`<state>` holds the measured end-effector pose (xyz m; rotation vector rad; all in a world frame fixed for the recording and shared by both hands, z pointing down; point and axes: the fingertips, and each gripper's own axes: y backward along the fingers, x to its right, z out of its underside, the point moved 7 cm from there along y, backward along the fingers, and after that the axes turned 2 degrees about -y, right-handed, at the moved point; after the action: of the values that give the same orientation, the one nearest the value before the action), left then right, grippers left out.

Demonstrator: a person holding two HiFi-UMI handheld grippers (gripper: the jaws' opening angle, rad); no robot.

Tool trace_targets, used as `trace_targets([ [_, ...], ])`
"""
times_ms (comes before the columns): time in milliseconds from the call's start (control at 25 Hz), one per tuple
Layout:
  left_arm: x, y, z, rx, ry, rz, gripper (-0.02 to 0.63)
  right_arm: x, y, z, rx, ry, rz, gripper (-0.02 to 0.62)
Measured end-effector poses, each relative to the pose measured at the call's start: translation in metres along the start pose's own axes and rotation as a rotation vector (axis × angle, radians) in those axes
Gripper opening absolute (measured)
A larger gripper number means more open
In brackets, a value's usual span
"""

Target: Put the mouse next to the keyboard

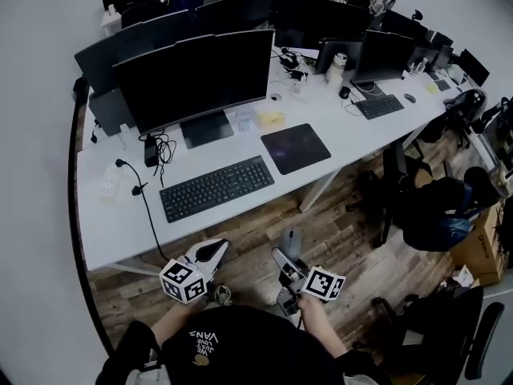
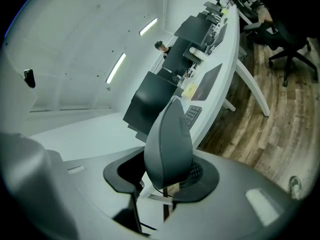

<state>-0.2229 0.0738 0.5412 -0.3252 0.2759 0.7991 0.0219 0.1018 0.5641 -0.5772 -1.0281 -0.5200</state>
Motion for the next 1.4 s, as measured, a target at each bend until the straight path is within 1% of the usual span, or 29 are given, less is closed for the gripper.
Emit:
trace_targets([
  [120, 0.025, -0.015, 0.003, 0.027, 0.022, -0.060, 0.002, 0.010, 0.015, -0.017, -0.077, 0.034, 0.004, 0.170],
  [240, 0.051, -0.031, 0.012, 0.052, 0.039, -0.108, 0.002, 0.022, 0.028, -0.032, -0.144, 0.042, -0.026, 0.170],
  [400, 0.089, -0.055, 0.025, 0.079, 0.066, -0.149, 0.002, 0.041, 0.052, -0.052, -0.210, 0.049, -0.050, 0.170],
  [560, 0.116, -0.074, 0.035, 0.109, 0.073, -0.190, 0.002, 0.058, 0.071, -0.075, -0.248, 0.067, -0.070, 0.170],
  [800, 0.145, -0.091, 0.045, 0.136, 0.100, -0.249, 0.002, 0.070, 0.095, -0.106, -0.269, 0.082, -0.093, 0.170],
  [880, 0.150, -0.095, 0.046, 0.141, 0.103, -0.262, 0.002, 0.071, 0.098, -0.113, -0.274, 0.087, -0.109, 0.170],
  [1000, 0.151, -0.103, 0.044, 0.149, 0.106, -0.276, 0.002, 0.076, 0.096, -0.123, -0.280, 0.083, -0.104, 0.170],
  [1120, 0.149, -0.108, 0.041, 0.149, 0.104, -0.284, 0.002, 0.072, 0.089, -0.131, -0.284, 0.083, -0.143, 0.170],
  [1280, 0.139, -0.113, 0.033, 0.150, 0.102, -0.293, 0.002, 0.076, 0.081, -0.141, -0.276, 0.078, -0.117, 0.170],
  [1400, 0.126, -0.122, 0.028, 0.148, 0.103, -0.288, 0.002, 0.074, 0.071, -0.150, -0.265, 0.081, -0.117, 0.170],
])
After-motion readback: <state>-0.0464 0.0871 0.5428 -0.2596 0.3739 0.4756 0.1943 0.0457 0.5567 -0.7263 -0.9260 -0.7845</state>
